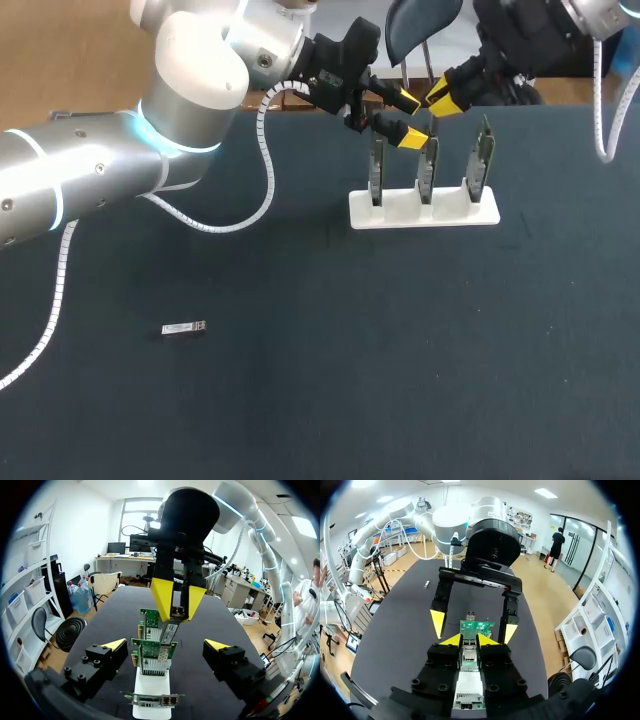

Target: Pick up the optical module with the left hand, and insert it into the network port with the right hand.

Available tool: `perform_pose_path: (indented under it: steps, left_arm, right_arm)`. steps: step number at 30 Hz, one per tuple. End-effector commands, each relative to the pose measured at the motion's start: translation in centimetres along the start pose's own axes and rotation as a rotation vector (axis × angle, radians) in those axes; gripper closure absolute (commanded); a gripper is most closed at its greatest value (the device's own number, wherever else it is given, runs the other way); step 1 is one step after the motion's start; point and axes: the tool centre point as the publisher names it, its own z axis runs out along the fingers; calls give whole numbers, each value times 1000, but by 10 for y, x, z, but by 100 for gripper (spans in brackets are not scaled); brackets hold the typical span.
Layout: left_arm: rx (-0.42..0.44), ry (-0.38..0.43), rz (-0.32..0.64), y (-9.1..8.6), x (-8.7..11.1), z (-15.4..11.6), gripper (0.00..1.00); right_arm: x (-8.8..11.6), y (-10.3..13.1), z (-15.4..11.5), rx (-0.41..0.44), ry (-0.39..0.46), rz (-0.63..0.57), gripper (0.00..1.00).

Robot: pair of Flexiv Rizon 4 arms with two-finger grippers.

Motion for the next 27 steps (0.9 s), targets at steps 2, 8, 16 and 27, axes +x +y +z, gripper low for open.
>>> perform_pose_path:
  steps: [2, 8, 16, 27]
  left_arm:
    - [3, 3, 0, 2, -1, 0, 0]
    - [3, 3, 0, 2, -1, 0, 0]
    - [3, 3, 0, 2, -1, 0, 0]
    - [3, 3, 0, 2, -1, 0, 0]
  right_arm:
    - [3, 0, 3, -1, 10, 8, 100]
    - [2, 0, 1, 8, -6, 13, 100]
    - [-2, -1, -3, 27, -18, 3, 100]
    - [0, -2, 1, 21, -12, 5, 100]
